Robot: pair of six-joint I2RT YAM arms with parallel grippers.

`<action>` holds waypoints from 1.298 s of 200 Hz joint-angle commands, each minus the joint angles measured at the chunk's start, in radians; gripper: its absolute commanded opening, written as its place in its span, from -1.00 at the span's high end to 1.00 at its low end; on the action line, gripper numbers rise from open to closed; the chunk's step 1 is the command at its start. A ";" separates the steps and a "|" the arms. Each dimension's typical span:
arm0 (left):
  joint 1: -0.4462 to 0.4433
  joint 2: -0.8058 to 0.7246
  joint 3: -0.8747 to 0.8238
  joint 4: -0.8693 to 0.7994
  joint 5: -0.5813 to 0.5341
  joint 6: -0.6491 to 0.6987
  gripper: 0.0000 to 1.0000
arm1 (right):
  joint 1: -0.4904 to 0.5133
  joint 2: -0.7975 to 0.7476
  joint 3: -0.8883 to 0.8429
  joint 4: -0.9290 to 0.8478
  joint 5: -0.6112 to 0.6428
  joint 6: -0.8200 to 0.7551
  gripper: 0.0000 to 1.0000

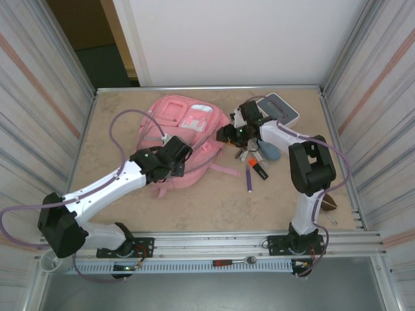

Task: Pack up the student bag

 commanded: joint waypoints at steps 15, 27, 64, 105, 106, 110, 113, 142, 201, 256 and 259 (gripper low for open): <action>-0.003 0.017 0.062 0.028 -0.011 -0.001 1.00 | 0.050 -0.129 -0.220 0.162 -0.137 0.157 -0.67; -0.001 0.024 0.062 0.034 -0.002 0.000 1.00 | 0.076 -0.137 -0.251 0.231 -0.141 0.206 -0.70; -0.001 0.028 0.045 0.044 0.011 0.000 1.00 | 0.127 -0.103 -0.264 0.352 -0.086 0.284 -0.73; -0.002 0.012 0.028 0.052 0.014 0.000 1.00 | 0.128 -0.049 -0.267 0.410 -0.025 0.275 -0.37; -0.002 0.011 0.027 0.052 0.014 0.000 1.00 | 0.127 -0.048 -0.267 0.411 -0.025 0.275 -0.35; -0.001 0.010 0.025 0.052 0.012 0.000 1.00 | 0.124 -0.046 -0.269 0.416 -0.022 0.274 -0.23; -0.001 0.008 0.025 0.053 0.010 0.000 1.00 | 0.121 -0.045 -0.270 0.419 -0.020 0.272 -0.13; 0.015 -0.015 -0.005 0.025 -0.006 -0.001 1.00 | 0.090 -0.060 -0.285 0.415 0.017 0.247 0.59; 0.147 -0.122 -0.129 0.007 -0.008 0.001 1.00 | 0.029 -0.091 -0.298 0.373 0.036 0.205 1.00; 0.238 -0.129 -0.156 -0.007 -0.044 0.007 1.00 | 0.011 -0.065 -0.186 0.213 -0.020 0.062 1.00; 0.238 -0.128 -0.154 -0.007 -0.036 0.007 1.00 | 0.011 -0.063 -0.179 0.204 -0.022 0.056 1.00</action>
